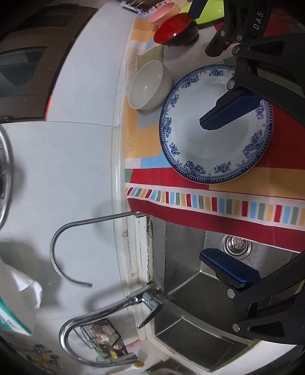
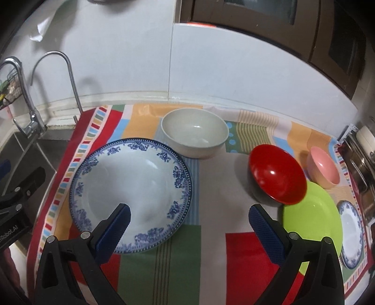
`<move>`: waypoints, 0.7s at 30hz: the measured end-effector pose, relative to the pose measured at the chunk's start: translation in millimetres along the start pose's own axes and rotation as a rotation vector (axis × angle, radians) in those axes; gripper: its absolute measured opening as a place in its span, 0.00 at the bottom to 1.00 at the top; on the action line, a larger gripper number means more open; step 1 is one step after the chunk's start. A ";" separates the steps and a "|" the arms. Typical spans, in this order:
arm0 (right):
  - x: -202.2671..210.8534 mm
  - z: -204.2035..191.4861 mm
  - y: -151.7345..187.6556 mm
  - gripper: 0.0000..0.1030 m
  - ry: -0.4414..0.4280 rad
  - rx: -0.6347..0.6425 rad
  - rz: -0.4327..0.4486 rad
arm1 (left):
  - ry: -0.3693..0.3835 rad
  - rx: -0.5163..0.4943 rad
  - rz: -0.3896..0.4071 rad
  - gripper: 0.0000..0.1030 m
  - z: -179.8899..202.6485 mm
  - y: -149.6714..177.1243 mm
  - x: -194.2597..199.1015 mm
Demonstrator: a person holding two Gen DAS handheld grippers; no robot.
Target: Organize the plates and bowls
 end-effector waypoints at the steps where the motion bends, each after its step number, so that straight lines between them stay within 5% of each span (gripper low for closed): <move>1: -3.5 -0.5 -1.1 0.99 0.000 -0.002 -0.002 | 0.002 -0.001 -0.011 1.00 -1.3 -0.3 -6.8; 21: -88.2 -19.0 -13.9 0.77 -0.031 -0.062 -0.094 | 0.054 0.041 -0.180 0.79 -16.8 11.9 -97.6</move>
Point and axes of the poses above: each gripper's, at about its wrist camera, not at the fingertips, and x roughly against the way its jaws point, z to its right, y to its underside, the point moved 5 cm from there along -x, roughly the way its jaws point, and after that the axes turned 12 degrees about y, right-handed, at the moved point
